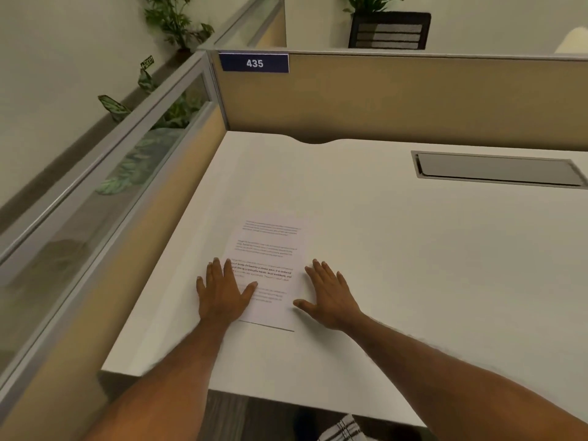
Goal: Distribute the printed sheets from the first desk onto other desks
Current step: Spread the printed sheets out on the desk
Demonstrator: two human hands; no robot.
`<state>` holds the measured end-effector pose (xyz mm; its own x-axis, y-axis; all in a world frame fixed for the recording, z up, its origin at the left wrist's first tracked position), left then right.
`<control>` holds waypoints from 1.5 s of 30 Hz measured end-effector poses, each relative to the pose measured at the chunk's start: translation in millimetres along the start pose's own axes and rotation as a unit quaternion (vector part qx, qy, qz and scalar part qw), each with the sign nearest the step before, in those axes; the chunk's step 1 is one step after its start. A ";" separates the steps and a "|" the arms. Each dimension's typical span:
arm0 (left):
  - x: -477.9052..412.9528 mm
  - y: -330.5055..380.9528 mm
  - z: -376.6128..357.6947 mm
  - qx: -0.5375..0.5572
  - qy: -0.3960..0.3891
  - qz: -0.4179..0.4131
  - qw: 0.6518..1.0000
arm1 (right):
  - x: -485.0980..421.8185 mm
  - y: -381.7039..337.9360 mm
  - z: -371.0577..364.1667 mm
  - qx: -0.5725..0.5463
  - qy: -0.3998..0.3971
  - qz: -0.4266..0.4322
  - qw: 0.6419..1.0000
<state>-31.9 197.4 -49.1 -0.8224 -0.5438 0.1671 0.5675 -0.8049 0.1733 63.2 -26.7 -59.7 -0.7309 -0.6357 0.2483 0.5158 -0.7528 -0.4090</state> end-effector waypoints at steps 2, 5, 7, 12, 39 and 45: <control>-0.5 -8.6 -2.1 0.013 -0.009 0.013 1.000 | -4.1 -9.2 -7.6 -0.007 -0.004 -0.005 1.000; -0.5 -14.3 -5.8 0.029 -0.015 0.023 0.999 | -7.0 -13.8 -14.9 0.005 -0.003 -0.014 1.000; -0.6 -14.6 -6.6 0.040 -0.010 0.024 0.999 | -7.0 -13.2 -18.4 0.018 0.000 -0.014 1.000; -1.2 -9.9 3.6 0.085 0.033 0.003 0.996 | -8.0 -11.2 -22.0 0.033 0.007 -0.012 0.999; -24.7 65.8 18.6 0.536 0.063 0.029 0.841 | 19.2 83.2 46.8 -0.547 0.136 -0.215 0.797; -15.6 171.9 -11.7 0.563 -0.004 -0.027 0.826 | 81.9 166.3 70.1 -0.581 0.234 -0.272 0.730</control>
<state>78.0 64.8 -33.3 -0.8502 -0.5089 0.1346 0.2107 -0.0948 0.9729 120.5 -215.9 -45.8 -0.8991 0.0364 0.4362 -0.4376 -0.0464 -0.8980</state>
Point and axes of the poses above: each hand's wrist, its own x-axis away from the middle knuckle, its own z-axis out of the back of the hand, y = z × x, the point moved 8 cm from there along -x, towards the middle knuckle, and after that the axes turned 3 degrees about -z, right-handed, at the moved point
